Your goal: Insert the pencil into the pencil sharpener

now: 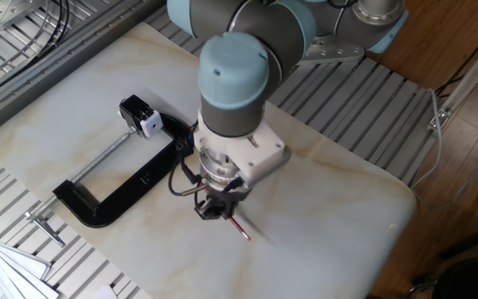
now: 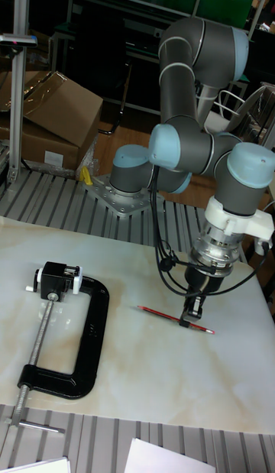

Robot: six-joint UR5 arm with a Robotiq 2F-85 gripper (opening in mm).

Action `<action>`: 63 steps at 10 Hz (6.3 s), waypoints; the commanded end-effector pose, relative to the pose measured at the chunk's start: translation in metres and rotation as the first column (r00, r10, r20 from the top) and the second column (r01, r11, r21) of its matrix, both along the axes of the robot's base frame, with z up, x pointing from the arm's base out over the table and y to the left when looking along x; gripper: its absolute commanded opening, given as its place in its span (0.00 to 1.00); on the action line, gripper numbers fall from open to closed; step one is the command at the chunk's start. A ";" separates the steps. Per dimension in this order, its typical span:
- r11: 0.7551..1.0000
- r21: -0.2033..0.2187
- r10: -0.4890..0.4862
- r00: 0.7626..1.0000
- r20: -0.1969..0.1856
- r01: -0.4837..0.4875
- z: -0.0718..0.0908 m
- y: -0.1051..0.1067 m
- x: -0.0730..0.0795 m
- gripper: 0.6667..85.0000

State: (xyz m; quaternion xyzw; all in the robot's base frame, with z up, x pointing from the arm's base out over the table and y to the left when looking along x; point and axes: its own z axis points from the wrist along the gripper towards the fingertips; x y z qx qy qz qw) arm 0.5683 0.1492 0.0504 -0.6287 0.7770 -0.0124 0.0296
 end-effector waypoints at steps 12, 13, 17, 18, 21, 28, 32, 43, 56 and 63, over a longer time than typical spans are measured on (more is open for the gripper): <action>0.998 0.024 0.053 0.996 0.076 -0.055 0.031 -0.033 -0.014 0.00; 0.996 0.048 0.066 0.995 0.080 -0.070 0.024 -0.034 -0.013 0.00; 0.991 0.035 0.130 0.990 0.054 -0.132 0.003 -0.054 -0.032 0.00; 0.989 0.023 0.145 0.989 0.027 -0.146 0.002 -0.058 -0.039 0.00; 0.980 -0.009 0.198 0.980 0.017 -0.197 0.002 -0.071 -0.042 0.00; 0.950 -0.062 0.304 0.952 -0.017 -0.305 0.001 -0.108 -0.063 0.00; 0.940 -0.057 0.336 0.942 -0.013 -0.336 0.001 -0.112 -0.062 0.00; 0.927 -0.059 0.370 0.929 -0.013 -0.371 -0.005 -0.121 -0.067 0.00; 0.924 -0.089 0.373 0.928 -0.018 -0.373 -0.002 -0.133 -0.066 0.00; 0.920 -0.073 0.386 0.922 -0.006 -0.386 -0.003 -0.141 -0.064 0.00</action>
